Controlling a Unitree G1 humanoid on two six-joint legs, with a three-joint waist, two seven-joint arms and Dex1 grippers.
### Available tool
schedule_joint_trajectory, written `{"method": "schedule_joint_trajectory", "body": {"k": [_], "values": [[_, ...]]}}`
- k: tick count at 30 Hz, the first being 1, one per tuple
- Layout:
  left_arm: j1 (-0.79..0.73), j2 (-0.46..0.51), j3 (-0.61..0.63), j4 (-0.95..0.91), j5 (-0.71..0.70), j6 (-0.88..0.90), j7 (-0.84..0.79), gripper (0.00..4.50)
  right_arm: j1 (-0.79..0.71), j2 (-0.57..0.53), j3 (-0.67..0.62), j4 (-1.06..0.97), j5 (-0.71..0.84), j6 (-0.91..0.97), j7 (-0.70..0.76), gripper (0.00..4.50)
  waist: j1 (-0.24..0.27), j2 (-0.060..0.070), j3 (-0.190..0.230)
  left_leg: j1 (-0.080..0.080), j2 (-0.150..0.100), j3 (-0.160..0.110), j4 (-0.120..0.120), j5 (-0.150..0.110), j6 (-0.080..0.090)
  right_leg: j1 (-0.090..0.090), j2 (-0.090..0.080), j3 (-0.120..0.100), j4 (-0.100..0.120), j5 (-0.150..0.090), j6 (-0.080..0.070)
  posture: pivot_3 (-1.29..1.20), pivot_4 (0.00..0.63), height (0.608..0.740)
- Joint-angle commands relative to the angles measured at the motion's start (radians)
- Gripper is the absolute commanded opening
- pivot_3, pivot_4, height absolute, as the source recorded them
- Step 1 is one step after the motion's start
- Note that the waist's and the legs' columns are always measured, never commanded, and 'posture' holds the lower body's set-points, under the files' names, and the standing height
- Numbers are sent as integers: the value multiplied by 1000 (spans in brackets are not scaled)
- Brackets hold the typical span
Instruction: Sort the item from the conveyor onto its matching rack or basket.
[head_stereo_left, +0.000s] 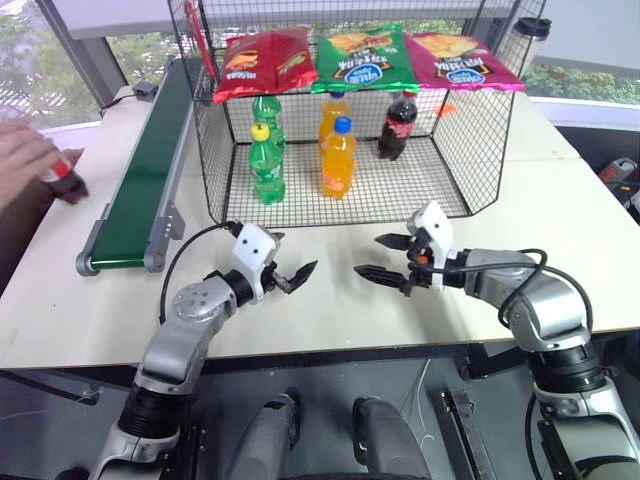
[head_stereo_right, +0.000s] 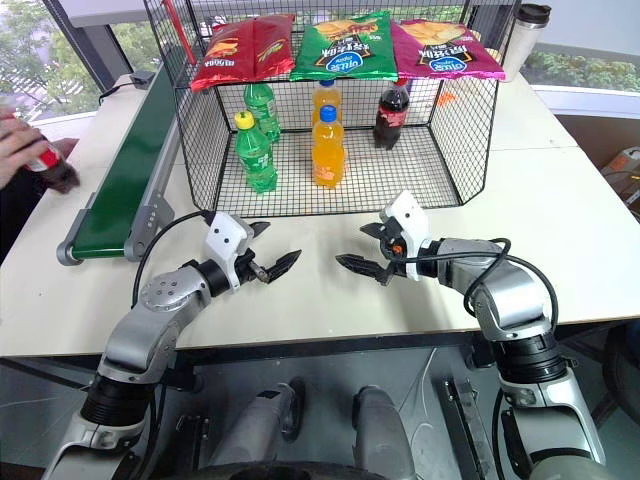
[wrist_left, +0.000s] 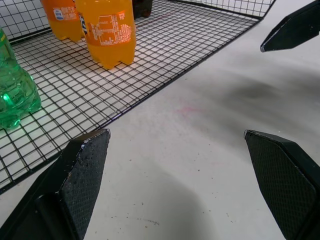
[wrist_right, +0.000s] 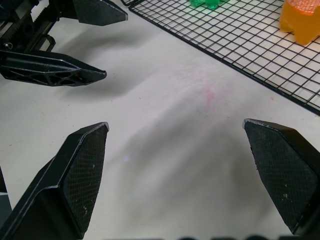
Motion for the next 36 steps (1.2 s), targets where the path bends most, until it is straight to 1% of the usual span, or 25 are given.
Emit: {"method": "schedule_joint_trajectory", "body": {"k": [1, 6, 36], "values": [[1, -4, 11, -39, -12, -42, -6, 4500, -23, -2, -9, -22, 8, -19, 8, 4465, 0, 0, 0, 0, 0, 0, 0, 0, 0, 0, 0, 0, 0, 0, 0, 0, 150, 738], [-4, 0, 9, -41, -14, -21, -1, 4500, -21, -3, -9, -25, 10, -18, 9, 4465, 0, 0, 0, 0, 0, 0, 0, 0, 0, 0, 0, 0, 0, 0, 0, 0, 150, 738], [4, 3, -5, -42, -3, -28, 5, 4500, -18, -7, -5, -31, 10, -16, 27, 4465, 0, 0, 0, 0, 0, 0, 0, 0, 0, 0, 0, 0, 0, 0, 0, 0, 150, 738]]}}
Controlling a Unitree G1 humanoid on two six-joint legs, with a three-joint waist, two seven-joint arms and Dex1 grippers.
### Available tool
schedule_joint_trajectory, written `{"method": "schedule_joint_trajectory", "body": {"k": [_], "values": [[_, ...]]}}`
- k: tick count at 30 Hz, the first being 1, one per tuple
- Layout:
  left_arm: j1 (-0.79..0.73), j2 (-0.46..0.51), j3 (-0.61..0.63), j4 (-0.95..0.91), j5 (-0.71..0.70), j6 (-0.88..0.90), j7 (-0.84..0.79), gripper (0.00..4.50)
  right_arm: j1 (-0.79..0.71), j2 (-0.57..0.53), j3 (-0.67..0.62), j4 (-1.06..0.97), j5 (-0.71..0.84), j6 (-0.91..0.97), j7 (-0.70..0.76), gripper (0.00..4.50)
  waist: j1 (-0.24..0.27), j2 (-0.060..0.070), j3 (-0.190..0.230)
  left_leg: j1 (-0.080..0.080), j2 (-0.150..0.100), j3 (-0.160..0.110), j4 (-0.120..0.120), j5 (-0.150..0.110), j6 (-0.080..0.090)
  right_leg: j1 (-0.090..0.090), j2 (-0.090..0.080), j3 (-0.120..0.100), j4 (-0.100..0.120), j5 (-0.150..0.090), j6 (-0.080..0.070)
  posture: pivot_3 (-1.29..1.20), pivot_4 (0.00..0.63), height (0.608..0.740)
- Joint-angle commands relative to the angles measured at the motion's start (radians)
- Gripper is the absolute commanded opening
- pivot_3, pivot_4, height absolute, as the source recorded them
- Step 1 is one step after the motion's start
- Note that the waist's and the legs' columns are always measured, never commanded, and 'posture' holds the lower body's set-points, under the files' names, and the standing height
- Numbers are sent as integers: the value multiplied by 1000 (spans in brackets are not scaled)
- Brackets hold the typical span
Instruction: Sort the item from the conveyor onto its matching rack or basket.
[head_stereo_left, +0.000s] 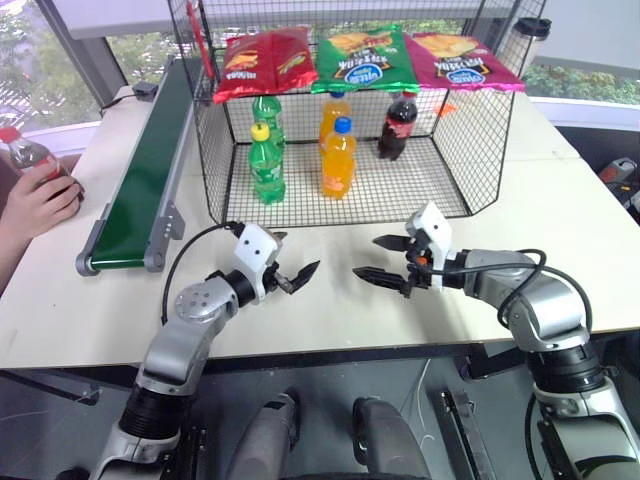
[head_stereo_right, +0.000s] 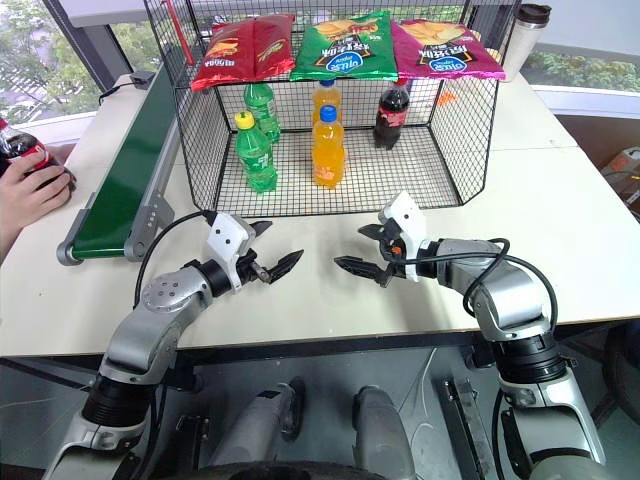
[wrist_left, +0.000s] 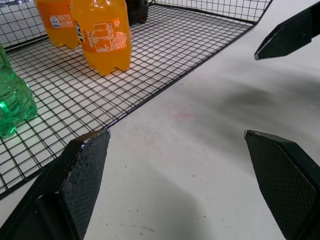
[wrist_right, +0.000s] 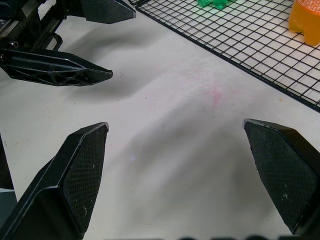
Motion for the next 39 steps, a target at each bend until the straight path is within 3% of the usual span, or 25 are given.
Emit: {"method": "schedule_joint_trajectory", "body": {"k": [1, 29, 39], "values": [[2, 4, 6, -42, -1, -12, 1, 4500, -18, -7, -8, -33, 11, -12, 7, 4465, 0, 0, 0, 0, 0, 0, 0, 0, 0, 0, 0, 0, 0, 0, 0, 0, 150, 738], [2, 22, 13, -48, 8, -23, 2, 4500, -19, -5, -4, -52, 27, -1, 19, 4465, 0, 0, 0, 0, 0, 0, 0, 0, 0, 0, 0, 0, 0, 0, 0, 0, 150, 738], [27, 110, 157, -227, -108, 103, -10, 4500, -48, -12, 22, -162, 63, 14, 61, 4465, -4, 0, 0, 0, 0, 0, 0, 0, 0, 0, 0, 0, 0, 0, 0, 0, 150, 738]]}}
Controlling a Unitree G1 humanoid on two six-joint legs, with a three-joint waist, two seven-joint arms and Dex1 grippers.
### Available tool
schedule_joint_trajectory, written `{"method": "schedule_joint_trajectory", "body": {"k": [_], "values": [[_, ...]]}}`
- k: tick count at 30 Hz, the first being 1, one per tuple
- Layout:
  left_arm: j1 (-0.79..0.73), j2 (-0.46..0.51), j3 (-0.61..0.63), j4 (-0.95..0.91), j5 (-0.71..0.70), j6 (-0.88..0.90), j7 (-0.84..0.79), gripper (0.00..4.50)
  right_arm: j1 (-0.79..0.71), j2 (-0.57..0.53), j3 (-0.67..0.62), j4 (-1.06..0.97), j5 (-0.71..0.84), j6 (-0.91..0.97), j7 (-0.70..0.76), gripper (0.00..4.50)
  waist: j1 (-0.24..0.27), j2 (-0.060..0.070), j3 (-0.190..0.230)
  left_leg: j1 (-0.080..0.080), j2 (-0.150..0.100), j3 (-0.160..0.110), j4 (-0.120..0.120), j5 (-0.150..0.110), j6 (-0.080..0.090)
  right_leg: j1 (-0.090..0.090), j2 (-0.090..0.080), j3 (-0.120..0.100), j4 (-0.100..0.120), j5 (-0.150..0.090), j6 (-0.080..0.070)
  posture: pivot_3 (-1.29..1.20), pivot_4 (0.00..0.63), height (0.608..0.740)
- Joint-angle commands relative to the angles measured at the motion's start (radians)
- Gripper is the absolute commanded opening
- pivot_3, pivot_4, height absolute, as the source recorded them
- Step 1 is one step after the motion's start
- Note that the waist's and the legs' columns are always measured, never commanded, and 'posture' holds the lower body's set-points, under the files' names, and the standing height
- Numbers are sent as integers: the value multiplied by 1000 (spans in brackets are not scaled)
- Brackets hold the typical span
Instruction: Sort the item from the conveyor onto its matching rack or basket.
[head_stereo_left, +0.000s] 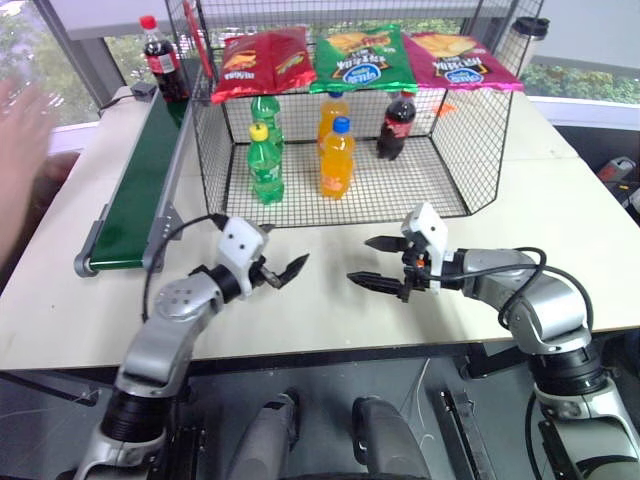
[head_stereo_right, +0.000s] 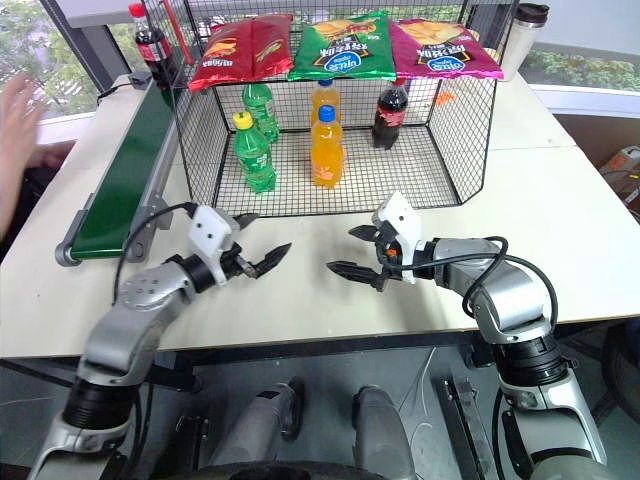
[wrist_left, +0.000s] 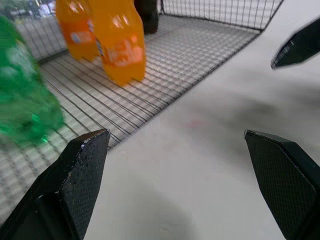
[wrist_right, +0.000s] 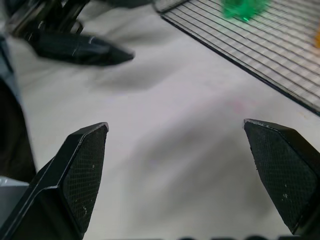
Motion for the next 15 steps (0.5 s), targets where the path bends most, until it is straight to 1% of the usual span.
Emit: {"method": "schedule_joint_trajectory", "body": {"k": [1, 3, 5, 8, 12, 15], "values": [[31, 42, 101, -130, -71, 65, -1, 4500, -48, -2, -5, -82, 41, 5, 14, 4465, -1, 0, 0, 0, 0, 0, 0, 0, 0, 0, 0, 0, 0, 0, 0, 0, 150, 738], [58, 66, 190, -184, -134, 121, 3, 4500, -67, 0, 5, -100, 43, -9, 20, 4465, 0, 0, 0, 0, 0, 0, -1, 0, 0, 0, 0, 0, 0, 0, 0, 0, 150, 738], [86, 81, 280, -196, -179, 160, 20, 4500, -96, 23, 11, -114, 55, -5, 5, 4465, -1, 0, 0, 0, 0, 0, -1, 0, 0, 0, 0, 0, 0, 0, 0, 0, 150, 738], [122, 104, 367, -185, -180, 172, 53, 4500, -132, 58, 21, -116, 60, -8, -16, 4465, 2, 0, 0, 0, 1, 0, -1, 0, 0, 0, 0, 0, -1, -1, 1, 0, 150, 738], [126, 88, 520, -121, -170, 149, 153, 4500, -165, 92, 32, -100, 62, -18, -17, 4465, 4, 0, 0, 0, 1, -1, -1, 0, 0, 0, 0, 0, -2, 0, 0, 0, 150, 738], [122, 77, 580, -91, -186, 146, 194, 4500, -167, 96, 38, -89, 61, -26, -6, 4465, 4, 0, 0, 0, 1, 0, -1, 0, 0, 0, 0, -1, -3, 0, 0, 0, 150, 738]]}}
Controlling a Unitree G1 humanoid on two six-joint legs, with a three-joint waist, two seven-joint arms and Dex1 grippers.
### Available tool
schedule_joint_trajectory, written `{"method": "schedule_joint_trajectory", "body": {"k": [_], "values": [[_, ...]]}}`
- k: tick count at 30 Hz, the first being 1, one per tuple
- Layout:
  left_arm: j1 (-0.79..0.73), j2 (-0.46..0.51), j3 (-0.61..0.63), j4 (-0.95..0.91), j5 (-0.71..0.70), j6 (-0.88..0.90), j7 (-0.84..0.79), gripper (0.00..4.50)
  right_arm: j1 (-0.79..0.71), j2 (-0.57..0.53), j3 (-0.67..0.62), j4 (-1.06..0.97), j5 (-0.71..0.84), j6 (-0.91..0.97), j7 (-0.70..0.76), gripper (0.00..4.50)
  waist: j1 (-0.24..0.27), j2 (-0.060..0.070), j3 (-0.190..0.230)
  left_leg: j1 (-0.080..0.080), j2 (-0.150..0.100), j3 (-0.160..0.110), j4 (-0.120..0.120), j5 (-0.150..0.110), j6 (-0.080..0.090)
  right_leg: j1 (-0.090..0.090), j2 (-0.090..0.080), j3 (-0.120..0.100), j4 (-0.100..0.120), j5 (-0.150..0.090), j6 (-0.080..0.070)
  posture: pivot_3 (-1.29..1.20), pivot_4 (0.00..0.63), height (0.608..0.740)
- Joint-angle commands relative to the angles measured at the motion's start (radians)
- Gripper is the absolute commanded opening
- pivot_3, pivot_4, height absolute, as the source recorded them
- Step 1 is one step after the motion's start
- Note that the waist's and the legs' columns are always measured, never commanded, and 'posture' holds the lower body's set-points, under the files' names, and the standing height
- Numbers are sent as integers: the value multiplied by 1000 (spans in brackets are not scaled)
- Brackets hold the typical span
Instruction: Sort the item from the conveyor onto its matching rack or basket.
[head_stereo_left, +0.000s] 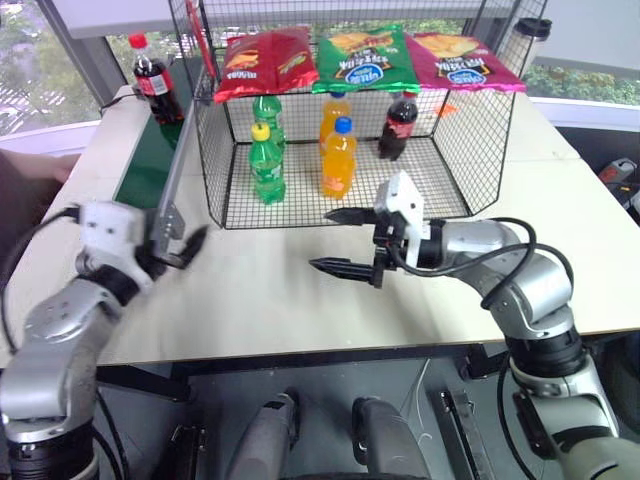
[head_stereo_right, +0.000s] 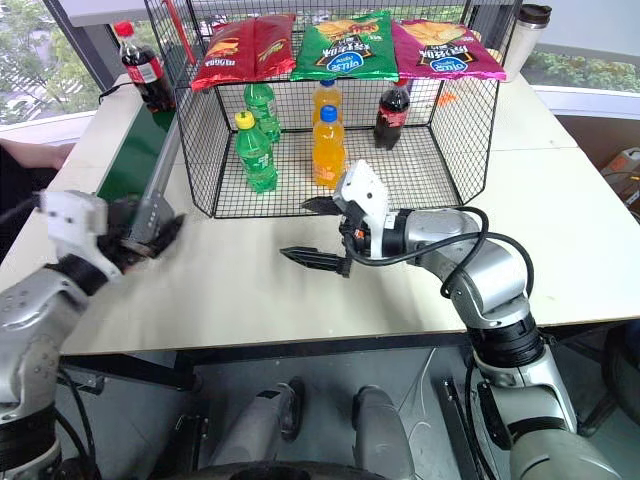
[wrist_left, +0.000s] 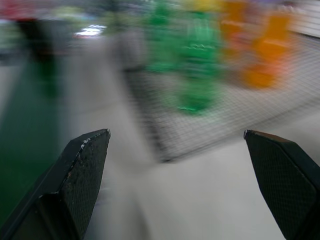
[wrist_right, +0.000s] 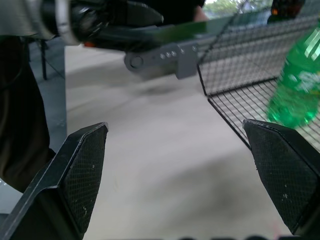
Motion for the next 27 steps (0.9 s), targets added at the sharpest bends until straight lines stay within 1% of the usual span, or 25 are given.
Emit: {"method": "schedule_joint_trajectory", "body": {"k": [1, 8, 12, 27], "values": [[-4, -6, 82, 13, -8, -31, 48, 4500, -15, 4, -4, 0, 13, -30, 13, 4465, 0, 0, 0, 0, 0, 0, 0, 0, 0, 0, 0, 0, -1, 0, 0, 0, 150, 738], [22, -8, 137, 71, 11, -75, 95, 4500, 16, 8, 15, 33, -9, -65, 13, 4465, -2, 0, 0, 0, 0, 0, -1, 0, 0, 0, 0, 0, -1, 0, 0, 0, 150, 738], [23, -25, 162, 113, -2, -86, 123, 4500, 26, 5, 17, 36, -13, -71, 10, 4465, -2, 0, 0, 0, 0, 0, -1, 0, 0, 0, 0, 0, -1, 0, 0, 0, 150, 738], [21, -8, 137, 176, 5, -131, 123, 4500, 44, -9, 6, -14, 12, -18, -17, 4465, -2, 0, 0, 0, 0, 0, -2, 0, 0, 0, 0, 0, -2, 0, 0, 0, 150, 738]]}}
